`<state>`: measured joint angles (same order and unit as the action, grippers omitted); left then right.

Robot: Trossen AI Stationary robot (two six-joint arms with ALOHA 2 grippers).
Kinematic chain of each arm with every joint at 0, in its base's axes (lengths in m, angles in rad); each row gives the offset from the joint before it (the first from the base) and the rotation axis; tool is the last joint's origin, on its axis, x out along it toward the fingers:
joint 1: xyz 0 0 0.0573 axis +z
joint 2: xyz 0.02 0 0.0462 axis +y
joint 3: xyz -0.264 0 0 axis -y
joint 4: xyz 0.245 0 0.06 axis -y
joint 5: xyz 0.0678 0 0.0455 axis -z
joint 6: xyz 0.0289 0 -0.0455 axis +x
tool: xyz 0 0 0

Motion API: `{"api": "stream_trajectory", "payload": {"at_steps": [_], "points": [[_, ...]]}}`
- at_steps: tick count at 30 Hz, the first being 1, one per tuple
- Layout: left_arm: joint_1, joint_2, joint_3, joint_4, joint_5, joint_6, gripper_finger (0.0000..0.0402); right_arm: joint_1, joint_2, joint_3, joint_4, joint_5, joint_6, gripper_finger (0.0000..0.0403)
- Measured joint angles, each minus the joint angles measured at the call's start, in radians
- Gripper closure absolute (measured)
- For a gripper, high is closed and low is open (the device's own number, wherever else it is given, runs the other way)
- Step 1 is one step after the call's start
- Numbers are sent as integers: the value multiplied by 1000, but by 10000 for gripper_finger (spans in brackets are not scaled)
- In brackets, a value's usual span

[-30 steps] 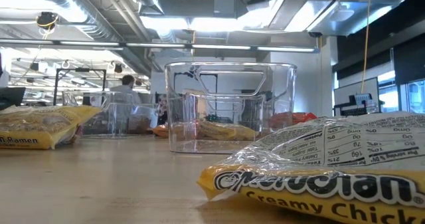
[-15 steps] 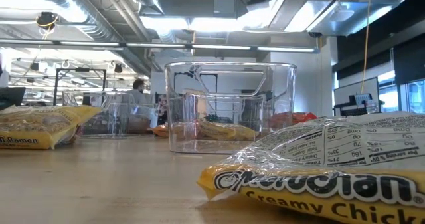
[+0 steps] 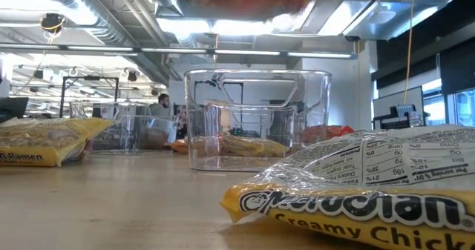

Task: Sort Maruchan noodles
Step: Put the bottom right orange noodle pack into the middle transparent bin

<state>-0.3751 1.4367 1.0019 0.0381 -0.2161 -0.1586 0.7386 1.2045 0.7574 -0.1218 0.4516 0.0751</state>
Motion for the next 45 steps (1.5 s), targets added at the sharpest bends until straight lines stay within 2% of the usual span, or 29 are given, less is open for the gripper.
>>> {"api": "stream_trajectory", "payload": {"at_steps": [4, 7, 11, 15, 18, 23, 39, 42, 45], "points": [[2, 7, 177, -251, -21, -37, 383, -68, -81, 0, 57, 12, -22, 192], [1, 26, 329, -482, -22, -42, 383, -155, -82, 1, 137, -16, -9, 192], [12, 74, 506, -743, -27, -55, 383, -294, -45, 1, 247, -143, 29, 186], [27, 107, 595, -848, -28, -59, 383, -400, 0, 1, 366, -273, 79, 164], [41, 115, 611, -864, -24, -45, 383, -453, 39, 0, 438, -357, 138, 149], [57, 114, 611, -866, -29, -20, 383, -507, 97, 0, 511, -417, 188, 142], [66, 114, 611, -846, -51, 4, 383, -511, 246, 1, 702, -440, 235, 150], [66, 114, 611, -845, -70, 4, 383, -511, 262, 1, 730, -436, 227, 165], [66, 114, 611, -842, -71, 5, 382, -512, 266, 1, 748, -440, 208, 205]]}}
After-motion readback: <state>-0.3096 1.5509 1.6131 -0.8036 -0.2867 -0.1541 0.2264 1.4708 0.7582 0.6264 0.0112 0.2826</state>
